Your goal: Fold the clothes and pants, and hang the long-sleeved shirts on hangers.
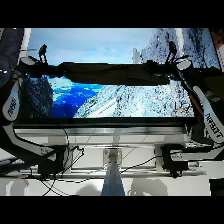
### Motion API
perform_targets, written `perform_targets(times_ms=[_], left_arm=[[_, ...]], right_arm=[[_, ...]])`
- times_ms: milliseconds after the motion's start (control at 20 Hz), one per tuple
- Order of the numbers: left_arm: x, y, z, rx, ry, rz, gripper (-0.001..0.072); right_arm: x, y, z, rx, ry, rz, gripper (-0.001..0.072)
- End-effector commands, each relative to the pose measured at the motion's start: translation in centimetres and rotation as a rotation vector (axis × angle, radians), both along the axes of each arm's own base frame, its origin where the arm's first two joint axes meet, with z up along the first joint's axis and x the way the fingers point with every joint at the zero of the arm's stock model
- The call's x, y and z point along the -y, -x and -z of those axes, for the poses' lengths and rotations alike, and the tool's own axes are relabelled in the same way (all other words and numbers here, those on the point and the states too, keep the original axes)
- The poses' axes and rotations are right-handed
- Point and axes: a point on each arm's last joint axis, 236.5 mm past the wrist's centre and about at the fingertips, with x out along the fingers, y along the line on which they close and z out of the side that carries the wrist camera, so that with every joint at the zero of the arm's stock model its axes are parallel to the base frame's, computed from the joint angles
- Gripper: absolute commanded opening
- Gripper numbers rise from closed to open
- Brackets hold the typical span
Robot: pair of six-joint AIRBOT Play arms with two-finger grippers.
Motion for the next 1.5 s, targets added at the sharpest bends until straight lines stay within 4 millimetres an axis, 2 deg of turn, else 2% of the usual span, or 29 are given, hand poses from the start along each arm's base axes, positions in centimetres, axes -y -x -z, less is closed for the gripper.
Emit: perform_targets(times_ms=[0,250,400,550,650,750,800,900,1000,1050,1150,1250,1350,1450], left_arm=[[2.2,1.7,-6.1,0.049,0.023,0.121,0.0012],[3.5,8.8,-15.7,0.060,-0.009,0.224,0.0012],[4.0,11.5,-21.2,0.170,-0.034,0.232,0.0013],[4.2,13.5,-25.4,0.283,-0.066,0.229,0.0013],[4.1,14.3,-26.6,0.321,-0.090,0.228,0.0013],[4.1,14.5,-26.9,0.330,-0.093,0.228,0.0013],[4.1,14.4,-26.8,0.327,-0.092,0.227,0.0014],[4.2,14.3,-26.5,0.318,-0.086,0.230,0.0014],[4.5,14.0,-26.0,0.302,-0.080,0.239,0.0014],[4.7,13.9,-25.5,0.290,-0.075,0.247,0.0014],[6.0,13.6,-24.3,0.257,-0.061,0.285,0.0014],[8.4,12.8,-22.7,0.234,-0.044,0.332,0.0013],[11.9,11.1,-21.0,0.244,-0.023,0.366,0.0014],[17.6,9.0,-20.0,0.282,0.064,0.370,0.0014]], right_arm=[[-4.1,1.4,0.0,0.000,-0.002,-0.087,0.0009],[-13.5,5.8,0.1,0.015,0.003,-0.283,0.0007],[-18.5,7.6,0.0,0.023,-0.017,-0.308,0.0007],[-24.7,9.2,-1.6,0.039,-0.058,-0.404,0.0007],[-29.3,10.8,-3.0,0.047,-0.096,-0.478,0.0007],[-33.4,13.2,-4.2,0.065,-0.119,-0.566,0.0007],[-35.0,14.4,-4.7,0.080,-0.128,-0.600,0.0007],[-36.4,15.8,-5.1,0.112,-0.115,-0.643,0.0008],[-35.6,15.7,-4.2,0.127,-0.055,-0.675,0.0008],[-34.4,14.8,-3.7,0.137,-0.007,-0.685,0.0008],[-30.9,12.1,-2.9,0.138,0.075,-0.672,0.0008],[-26.3,8.1,-3.2,0.130,0.118,-0.600,0.0008],[-20.6,4.1,-4.1,0.119,0.133,-0.496,0.0008],[-15.0,1.0,-5.3,0.111,0.142,-0.395,0.0008]])
